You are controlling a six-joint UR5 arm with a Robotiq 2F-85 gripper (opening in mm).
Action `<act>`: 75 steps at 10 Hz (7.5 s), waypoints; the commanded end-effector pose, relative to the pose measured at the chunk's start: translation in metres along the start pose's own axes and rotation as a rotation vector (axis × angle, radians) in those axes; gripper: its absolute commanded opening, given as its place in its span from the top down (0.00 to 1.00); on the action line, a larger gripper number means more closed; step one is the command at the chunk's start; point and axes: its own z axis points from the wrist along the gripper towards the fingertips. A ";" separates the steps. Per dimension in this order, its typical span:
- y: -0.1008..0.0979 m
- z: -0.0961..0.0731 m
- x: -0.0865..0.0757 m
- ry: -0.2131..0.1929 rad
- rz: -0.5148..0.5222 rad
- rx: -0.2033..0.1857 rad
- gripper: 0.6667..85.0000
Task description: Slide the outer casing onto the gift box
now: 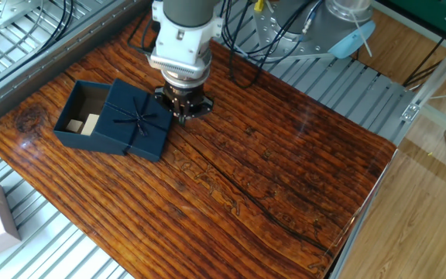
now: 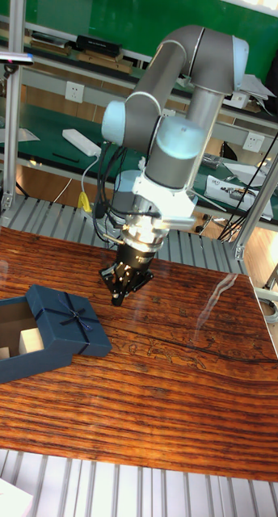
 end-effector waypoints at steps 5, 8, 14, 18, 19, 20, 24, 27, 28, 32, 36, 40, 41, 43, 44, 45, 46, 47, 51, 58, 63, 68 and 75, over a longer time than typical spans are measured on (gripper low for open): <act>-0.003 0.034 0.003 -0.041 -0.007 -0.012 0.99; -0.001 0.040 -0.003 -0.066 0.020 0.007 0.99; -0.009 0.050 -0.006 -0.077 0.005 0.040 0.99; -0.009 0.056 -0.006 -0.086 0.012 0.076 0.99; -0.009 0.056 -0.005 -0.085 0.011 0.079 0.99; -0.009 0.056 -0.005 -0.085 0.011 0.079 0.99; -0.014 0.055 -0.004 -0.080 -0.004 0.101 0.99; -0.020 0.056 -0.004 -0.087 -0.018 0.114 0.99; -0.023 0.056 -0.003 -0.087 -0.024 0.123 0.99; -0.034 0.055 -0.002 -0.083 -0.045 0.163 0.99; -0.045 0.051 -0.003 -0.080 -0.056 0.190 0.99; -0.058 0.038 0.000 -0.074 -0.064 0.177 0.99; -0.061 0.035 0.000 -0.073 -0.070 0.175 0.99; -0.065 0.030 0.000 -0.068 -0.076 0.175 0.99; -0.066 0.028 0.000 -0.067 -0.080 0.178 0.99; -0.068 0.027 0.001 -0.067 -0.083 0.178 0.99; -0.070 0.025 0.001 -0.066 -0.086 0.180 0.99; -0.074 0.022 0.002 -0.062 -0.093 0.182 0.99; -0.094 0.015 0.008 -0.038 -0.130 0.213 0.99; -0.082 0.042 0.010 -0.076 -0.052 0.118 0.99; -0.088 0.043 0.009 -0.075 -0.037 0.179 0.99; -0.090 0.043 0.008 -0.068 -0.029 0.251 0.99; -0.090 0.025 0.011 -0.031 -0.035 0.265 0.99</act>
